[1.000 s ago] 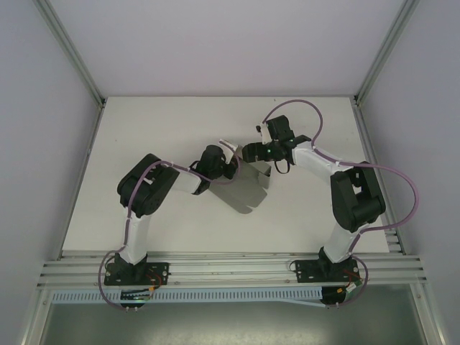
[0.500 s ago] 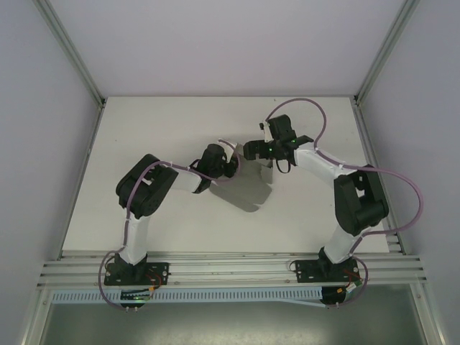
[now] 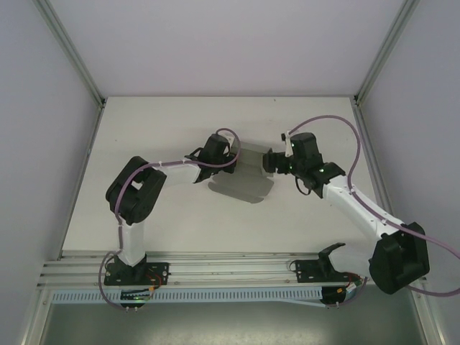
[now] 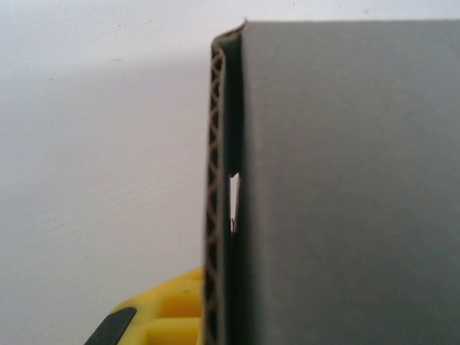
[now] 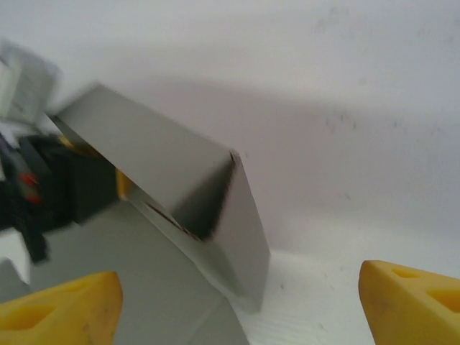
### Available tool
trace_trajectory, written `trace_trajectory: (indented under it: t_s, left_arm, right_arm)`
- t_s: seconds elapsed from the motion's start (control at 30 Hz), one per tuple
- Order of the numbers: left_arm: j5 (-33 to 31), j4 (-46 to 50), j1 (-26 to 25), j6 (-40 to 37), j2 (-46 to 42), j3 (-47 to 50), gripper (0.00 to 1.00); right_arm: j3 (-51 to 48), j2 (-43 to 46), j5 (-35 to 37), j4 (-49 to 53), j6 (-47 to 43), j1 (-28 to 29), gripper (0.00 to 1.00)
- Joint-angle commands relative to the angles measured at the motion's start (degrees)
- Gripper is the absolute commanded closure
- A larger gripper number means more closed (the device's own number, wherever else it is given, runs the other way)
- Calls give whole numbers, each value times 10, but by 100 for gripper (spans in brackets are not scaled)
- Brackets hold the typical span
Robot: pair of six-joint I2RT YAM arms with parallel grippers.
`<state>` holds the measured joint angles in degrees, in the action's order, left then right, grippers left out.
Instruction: Assemble paper box
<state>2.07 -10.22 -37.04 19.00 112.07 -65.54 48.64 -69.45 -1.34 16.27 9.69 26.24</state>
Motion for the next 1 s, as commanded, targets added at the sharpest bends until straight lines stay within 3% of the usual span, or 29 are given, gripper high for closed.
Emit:
trace_trajectory:
  t_s: [0.0,0.27,0.47,0.53,0.73,0.83,0.97]
  left_arm:
    - [-13,37,-1,16,-25,-2,100]
    - [5,53,-1,16,-35,-7,100]
    - [-2,67,-1,15,-35,-17,100]
    - [-2,71,-1,10,-34,-21,100]
    - [1,72,-1,15,-39,-26,100]
    - [-1,74,-2,20,-47,-26,100]
    - [-9,82,-4,22,-60,-29,100]
  right_arm:
    - [-17,-6,-14,7,-5,4,20]
    - [2,-62,-6,-50,-40,3,40]
    - [26,-131,-34,-59,-33,4,46]
    - [25,-145,-36,-80,-25,4,55]
    - [33,-179,-40,-128,-1,7,63]
    - [42,-196,-2,-126,7,15,73]
    - [53,-212,109,-122,34,34,84]
